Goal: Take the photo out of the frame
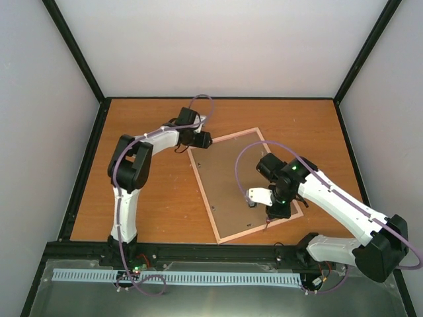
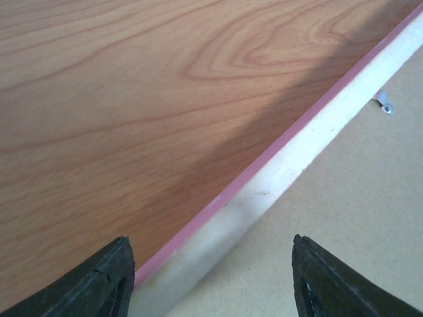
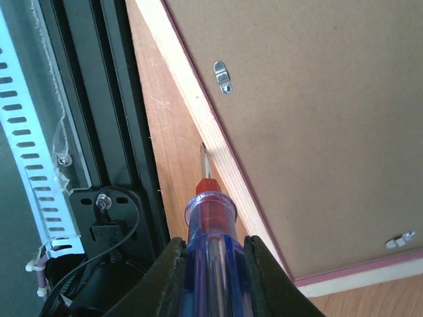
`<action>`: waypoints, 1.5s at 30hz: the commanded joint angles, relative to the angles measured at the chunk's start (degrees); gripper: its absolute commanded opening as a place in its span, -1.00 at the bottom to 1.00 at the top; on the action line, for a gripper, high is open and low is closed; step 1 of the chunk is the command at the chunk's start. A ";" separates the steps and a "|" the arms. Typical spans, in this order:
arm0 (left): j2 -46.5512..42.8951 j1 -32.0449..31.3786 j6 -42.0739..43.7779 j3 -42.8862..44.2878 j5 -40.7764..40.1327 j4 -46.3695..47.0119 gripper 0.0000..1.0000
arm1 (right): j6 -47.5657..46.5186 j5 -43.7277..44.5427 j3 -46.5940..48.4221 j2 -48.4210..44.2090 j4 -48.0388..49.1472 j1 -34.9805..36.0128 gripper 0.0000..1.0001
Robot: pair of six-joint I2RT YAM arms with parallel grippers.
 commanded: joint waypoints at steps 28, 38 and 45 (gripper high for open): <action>-15.36 5.95 -5.92 -9.19 -6.28 -3.63 0.62 | -3.89 15.32 6.34 8.15 21.11 -9.71 -0.94; 1.15 6.95 0.18 6.29 -1.31 -10.35 0.62 | -1.96 14.66 7.68 8.88 21.54 -9.68 -0.94; -2.79 6.95 1.00 0.61 -2.97 -7.90 0.60 | -1.57 14.61 7.46 9.08 21.66 -9.67 -0.95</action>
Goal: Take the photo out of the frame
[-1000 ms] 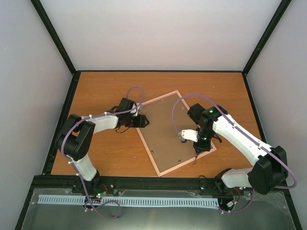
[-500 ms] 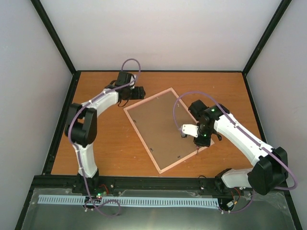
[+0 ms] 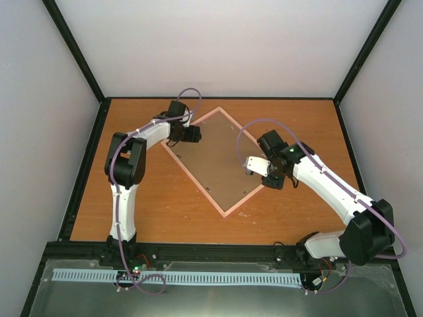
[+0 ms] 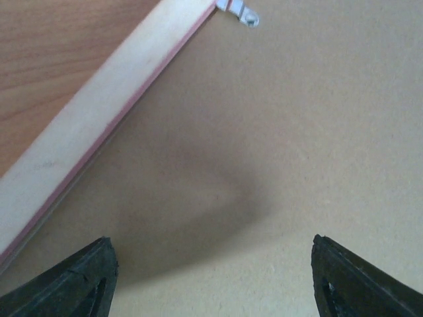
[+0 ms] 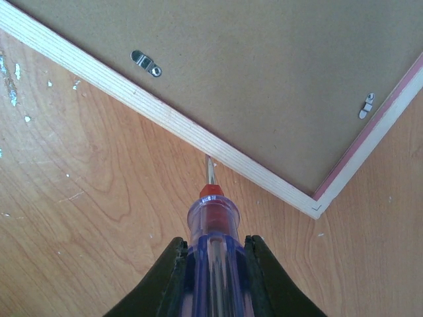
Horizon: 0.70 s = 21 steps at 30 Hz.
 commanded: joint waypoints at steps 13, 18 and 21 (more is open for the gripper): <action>1.26 8.25 3.24 7.11 -3.11 -4.98 0.74 | 1.71 -0.65 0.88 -0.25 3.82 -0.18 -0.94; 7.49 8.44 6.69 12.44 4.48 -11.75 0.72 | 1.73 -0.55 0.93 -0.17 4.17 -0.18 -0.94; 7.55 8.44 8.08 10.19 8.22 -11.23 0.71 | 1.71 -0.56 0.79 -0.22 4.44 -0.18 -0.94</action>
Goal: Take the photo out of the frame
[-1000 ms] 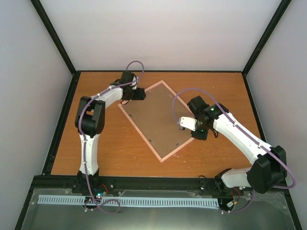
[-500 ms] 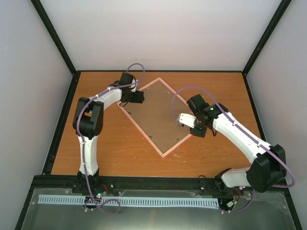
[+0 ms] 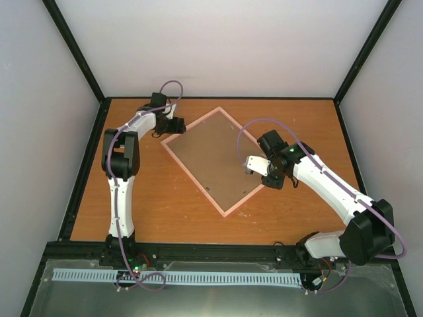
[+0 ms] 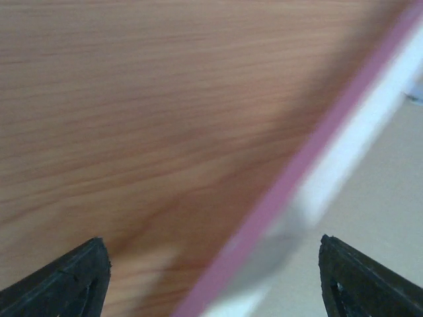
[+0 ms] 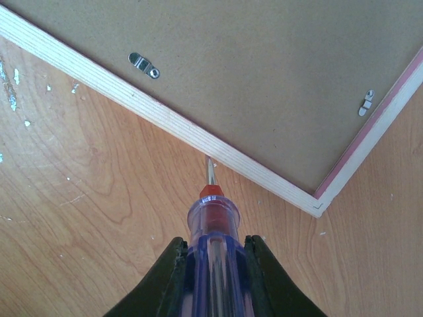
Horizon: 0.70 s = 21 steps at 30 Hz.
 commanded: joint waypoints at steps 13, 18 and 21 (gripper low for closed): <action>-21.81 -3.56 -4.37 -34.42 10.96 2.44 0.51 | 0.34 -0.69 0.53 1.08 6.46 -1.16 -0.94; -34.97 -10.00 -14.40 -50.00 3.22 2.72 0.46 | -0.32 0.13 -0.54 0.56 7.12 -2.86 -0.95; -42.41 -16.46 -20.73 -59.20 2.32 3.98 0.46 | -1.23 0.30 -1.82 -0.20 7.81 -4.09 -0.95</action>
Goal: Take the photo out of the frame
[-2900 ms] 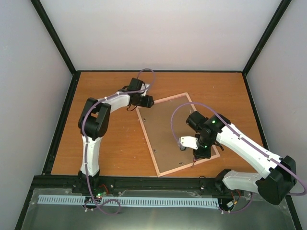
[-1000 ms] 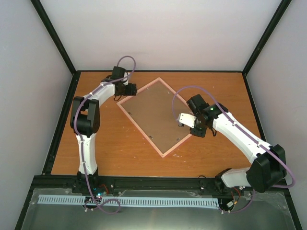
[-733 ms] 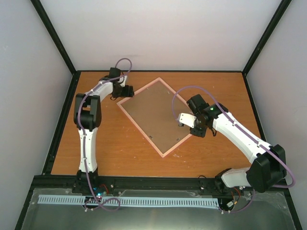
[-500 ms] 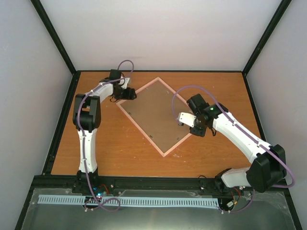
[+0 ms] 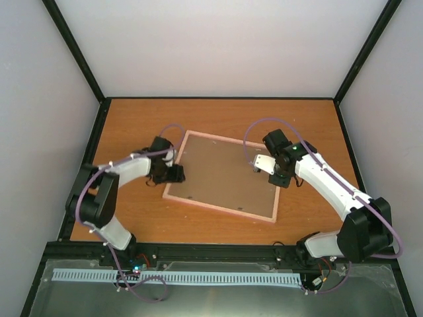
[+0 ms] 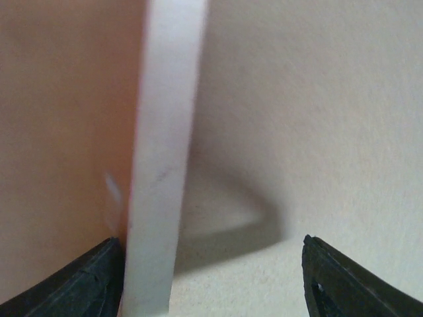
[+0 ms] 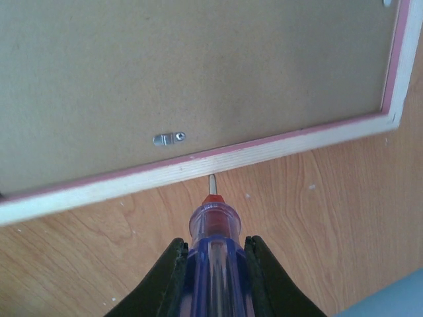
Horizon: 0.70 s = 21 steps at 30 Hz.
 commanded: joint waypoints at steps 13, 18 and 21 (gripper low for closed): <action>-24.11 -13.84 -23.40 -11.84 -13.22 -5.56 0.46 | 1.79 8.13 12.01 -0.69 5.98 -2.73 -0.94; -26.03 -13.24 -24.06 -13.22 -14.22 -1.26 0.41 | 8.30 -13.08 20.79 1.52 2.08 -2.56 -0.94; -27.19 -12.80 -24.46 -16.19 -13.94 2.73 0.29 | 12.11 -28.37 22.66 3.28 3.03 -2.20 -0.95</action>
